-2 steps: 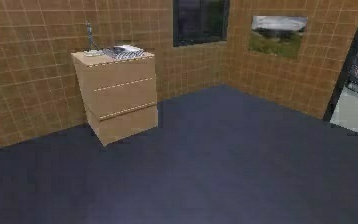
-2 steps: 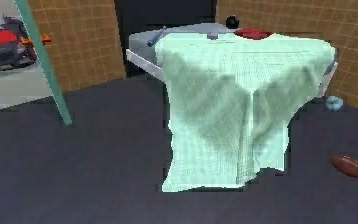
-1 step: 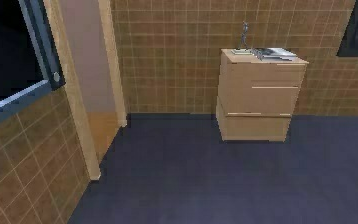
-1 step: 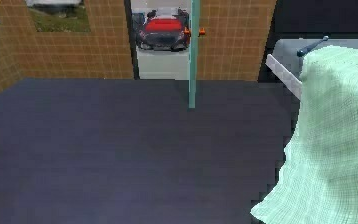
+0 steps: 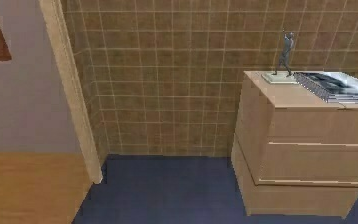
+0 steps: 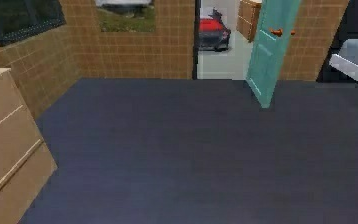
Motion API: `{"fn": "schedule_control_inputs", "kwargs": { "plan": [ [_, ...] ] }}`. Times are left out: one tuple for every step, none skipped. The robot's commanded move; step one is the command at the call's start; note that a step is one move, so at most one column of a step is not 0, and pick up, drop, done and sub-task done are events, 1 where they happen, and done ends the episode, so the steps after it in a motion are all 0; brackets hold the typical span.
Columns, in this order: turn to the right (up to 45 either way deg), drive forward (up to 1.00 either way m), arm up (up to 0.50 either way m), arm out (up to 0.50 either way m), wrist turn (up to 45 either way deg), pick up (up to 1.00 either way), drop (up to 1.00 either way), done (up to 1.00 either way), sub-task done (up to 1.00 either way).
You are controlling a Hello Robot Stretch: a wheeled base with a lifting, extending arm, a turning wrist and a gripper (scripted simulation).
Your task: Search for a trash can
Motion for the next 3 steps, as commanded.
{"fn": "schedule_control_inputs", "kwargs": {
  "plan": [
    [-6.0,0.0,0.0,0.0,0.0,0.0,0.0,0.0,0.0],
    [0.0,0.5,0.0,0.0,0.0,0.0,0.0,0.0,0.0],
    [-36.0,0.0,0.0,0.0,0.0,0.0,0.0,0.0,0.0]
  ]
}}
